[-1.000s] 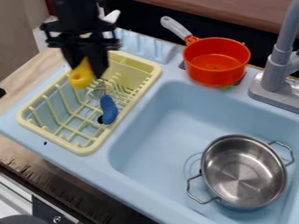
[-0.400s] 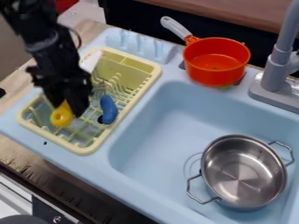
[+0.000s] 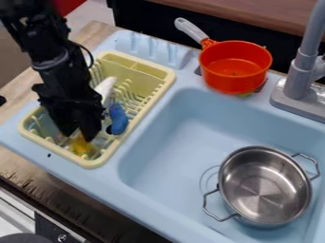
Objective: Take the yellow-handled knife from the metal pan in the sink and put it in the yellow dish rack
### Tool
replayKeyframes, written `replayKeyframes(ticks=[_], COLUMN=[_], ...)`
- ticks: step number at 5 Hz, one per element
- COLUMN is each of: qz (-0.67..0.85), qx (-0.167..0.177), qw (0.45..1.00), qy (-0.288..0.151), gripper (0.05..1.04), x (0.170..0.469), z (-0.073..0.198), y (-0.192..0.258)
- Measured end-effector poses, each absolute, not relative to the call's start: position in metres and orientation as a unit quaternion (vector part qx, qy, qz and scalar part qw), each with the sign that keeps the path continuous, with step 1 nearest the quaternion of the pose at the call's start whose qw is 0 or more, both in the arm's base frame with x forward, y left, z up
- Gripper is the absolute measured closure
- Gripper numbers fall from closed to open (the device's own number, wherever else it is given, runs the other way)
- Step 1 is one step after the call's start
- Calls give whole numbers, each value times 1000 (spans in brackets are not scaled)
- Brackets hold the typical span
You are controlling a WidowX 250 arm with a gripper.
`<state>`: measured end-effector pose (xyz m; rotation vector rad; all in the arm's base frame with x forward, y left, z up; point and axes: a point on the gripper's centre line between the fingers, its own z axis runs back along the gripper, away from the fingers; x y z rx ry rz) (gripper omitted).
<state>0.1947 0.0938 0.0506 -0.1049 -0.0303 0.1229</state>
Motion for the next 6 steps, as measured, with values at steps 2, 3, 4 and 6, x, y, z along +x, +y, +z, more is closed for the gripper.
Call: replayKeyframes(ticks=[2,3,4,6], qz=[71,95,124,136], qx=[-53,-49,-38,-35], qw=[996,993,989,985], qy=[-25,-44,-75,-98], gripper=[85,85,85,85], x=[194,198,207,232], z=[62,82,96,111], y=[92,94,88,46])
